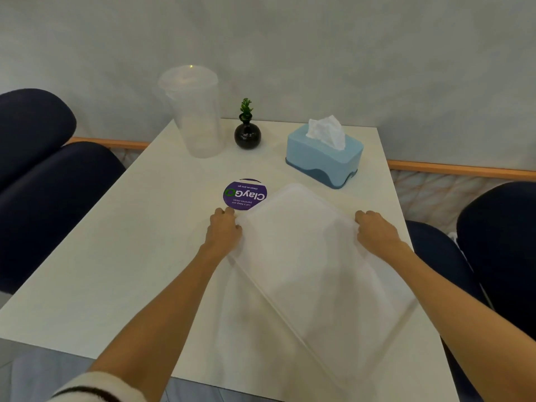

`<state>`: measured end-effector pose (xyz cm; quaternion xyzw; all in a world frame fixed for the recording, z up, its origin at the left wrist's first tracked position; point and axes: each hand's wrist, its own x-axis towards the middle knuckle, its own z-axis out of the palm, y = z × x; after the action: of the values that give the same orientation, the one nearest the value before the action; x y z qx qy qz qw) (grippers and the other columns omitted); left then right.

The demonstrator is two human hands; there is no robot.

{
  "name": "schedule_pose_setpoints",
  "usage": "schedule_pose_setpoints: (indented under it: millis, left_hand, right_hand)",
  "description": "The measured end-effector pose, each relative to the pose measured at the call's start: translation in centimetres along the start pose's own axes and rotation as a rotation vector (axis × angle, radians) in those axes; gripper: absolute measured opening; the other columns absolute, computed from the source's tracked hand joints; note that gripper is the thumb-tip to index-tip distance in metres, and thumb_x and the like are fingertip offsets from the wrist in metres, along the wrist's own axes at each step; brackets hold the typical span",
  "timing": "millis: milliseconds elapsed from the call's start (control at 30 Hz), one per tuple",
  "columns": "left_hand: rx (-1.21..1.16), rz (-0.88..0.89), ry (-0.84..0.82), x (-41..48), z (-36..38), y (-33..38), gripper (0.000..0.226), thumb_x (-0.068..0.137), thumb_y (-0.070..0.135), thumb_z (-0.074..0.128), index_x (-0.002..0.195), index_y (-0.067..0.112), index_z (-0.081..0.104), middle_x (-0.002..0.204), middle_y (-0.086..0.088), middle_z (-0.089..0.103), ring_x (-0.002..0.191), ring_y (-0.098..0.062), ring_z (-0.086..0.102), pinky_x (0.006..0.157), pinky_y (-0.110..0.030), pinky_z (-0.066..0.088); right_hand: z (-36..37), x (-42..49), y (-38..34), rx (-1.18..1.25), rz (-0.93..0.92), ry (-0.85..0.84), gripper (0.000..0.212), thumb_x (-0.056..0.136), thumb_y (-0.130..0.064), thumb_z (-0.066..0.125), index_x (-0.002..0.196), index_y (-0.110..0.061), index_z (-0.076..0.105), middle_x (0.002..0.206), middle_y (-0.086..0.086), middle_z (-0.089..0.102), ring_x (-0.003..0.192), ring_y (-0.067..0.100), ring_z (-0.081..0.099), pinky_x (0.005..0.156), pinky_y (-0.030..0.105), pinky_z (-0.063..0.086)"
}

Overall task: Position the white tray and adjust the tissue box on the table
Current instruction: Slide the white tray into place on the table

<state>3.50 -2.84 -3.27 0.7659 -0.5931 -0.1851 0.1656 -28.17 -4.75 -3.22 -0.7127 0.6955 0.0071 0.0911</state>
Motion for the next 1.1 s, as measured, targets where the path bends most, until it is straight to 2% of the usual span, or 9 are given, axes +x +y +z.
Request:
schedule_pose_setpoints:
  millis: [100, 267, 400, 533, 600, 667, 767, 900, 1100]
  left_hand:
    - [-0.101, -0.097, 0.043, -1.8, 0.6, 0.7, 0.051, 0.087, 0.011, 0.060, 0.132, -0.001, 0.039, 0.130, -0.021, 0.043, 0.119, -0.037, 0.046, 0.097, -0.044, 0.045]
    - [-0.306, -0.243, 0.007, -6.3, 1.9, 2.1, 0.049, 0.085, 0.014, 0.064, 0.121, -0.006, 0.039, 0.128, -0.024, 0.044, 0.112, -0.040, 0.052, 0.091, -0.044, 0.048]
    - [-0.286, -0.207, -0.072, -8.5, 3.2, 2.8, 0.037, 0.086, 0.006, 0.059, 0.116, -0.007, 0.042, 0.122, -0.025, 0.051, 0.107, -0.038, 0.055, 0.082, -0.039, 0.046]
    - [-0.233, -0.105, -0.078, -7.7, 3.4, 3.0, 0.006, 0.086, -0.002, 0.049, 0.091, -0.002, 0.046, 0.102, -0.026, 0.053, 0.084, -0.031, 0.051, 0.073, -0.036, 0.042]
    - [-0.187, -0.065, -0.074, -6.7, 3.6, 3.3, 0.007, 0.085, -0.003, 0.046, 0.083, 0.002, 0.043, 0.093, -0.020, 0.048, 0.080, -0.026, 0.045, 0.077, -0.038, 0.043]
    - [-0.139, -0.034, -0.077, -5.6, 3.9, 3.8, 0.005, 0.086, -0.003, 0.045, 0.086, -0.002, 0.050, 0.094, -0.019, 0.050, 0.084, -0.031, 0.050, 0.082, -0.038, 0.044]
    - [-0.097, 0.010, -0.112, -4.1, 4.6, 5.0, 0.019, 0.089, -0.001, 0.047, 0.102, -0.009, 0.058, 0.111, -0.025, 0.059, 0.101, -0.038, 0.057, 0.079, -0.033, 0.041]
    - [-0.043, 0.067, -0.136, -2.8, 5.1, 6.8, 0.022, 0.090, 0.001, 0.048, 0.107, -0.010, 0.058, 0.116, -0.028, 0.059, 0.105, -0.040, 0.057, 0.088, -0.037, 0.044]
    - [-0.001, 0.109, -0.139, -2.3, 5.5, 8.3, 0.023, 0.089, 0.000, 0.048, 0.107, -0.011, 0.057, 0.116, -0.029, 0.058, 0.107, -0.041, 0.055, 0.091, -0.040, 0.043]
  right_hand:
    - [0.0, -1.1, 0.6, 0.014, 0.037, -0.009, 0.025, 0.090, -0.008, 0.047, 0.115, -0.003, 0.048, 0.110, 0.017, 0.055, 0.097, 0.033, 0.056, 0.075, 0.037, 0.045]
    - [-0.3, -2.9, 1.5, 0.058, 0.074, 0.006, 0.027, 0.089, -0.010, 0.048, 0.116, -0.003, 0.046, 0.111, 0.019, 0.056, 0.096, 0.036, 0.058, 0.073, 0.039, 0.047]
    - [-0.3, -4.2, 2.2, 0.113, 0.117, 0.027, 0.021, 0.087, -0.007, 0.046, 0.108, -0.005, 0.048, 0.102, 0.018, 0.060, 0.079, 0.032, 0.054, 0.062, 0.033, 0.042]
    - [-0.2, -5.7, 3.5, 0.209, 0.161, 0.054, 0.019, 0.093, -0.011, 0.042, 0.108, -0.006, 0.052, 0.100, 0.019, 0.060, 0.081, 0.034, 0.056, 0.068, 0.038, 0.047]
    - [0.0, -6.4, 4.2, 0.227, 0.174, 0.037, 0.016, 0.094, -0.014, 0.042, 0.104, -0.006, 0.051, 0.094, 0.016, 0.058, 0.079, 0.034, 0.058, 0.067, 0.038, 0.049]
    - [0.2, -7.1, 4.8, 0.242, 0.191, 0.017, 0.009, 0.092, -0.015, 0.044, 0.091, -0.007, 0.048, 0.082, 0.009, 0.053, 0.065, 0.025, 0.052, 0.054, 0.030, 0.043]
    - [0.2, -7.8, 5.8, 0.296, 0.251, 0.008, 0.019, 0.092, -0.019, 0.048, 0.074, -0.014, 0.042, 0.068, 0.001, 0.046, 0.054, 0.015, 0.046, 0.044, 0.022, 0.032]
    - [0.0, -8.2, 6.8, 0.398, 0.326, -0.037, 0.013, 0.091, -0.022, 0.052, 0.083, -0.011, 0.050, 0.078, 0.006, 0.055, 0.063, 0.023, 0.059, 0.053, 0.026, 0.048]
    - [0.2, -8.6, 7.9, 0.463, 0.366, 0.002, 0.018, 0.090, -0.021, 0.053, 0.075, -0.014, 0.046, 0.073, 0.004, 0.052, 0.061, 0.019, 0.054, 0.051, 0.025, 0.045]
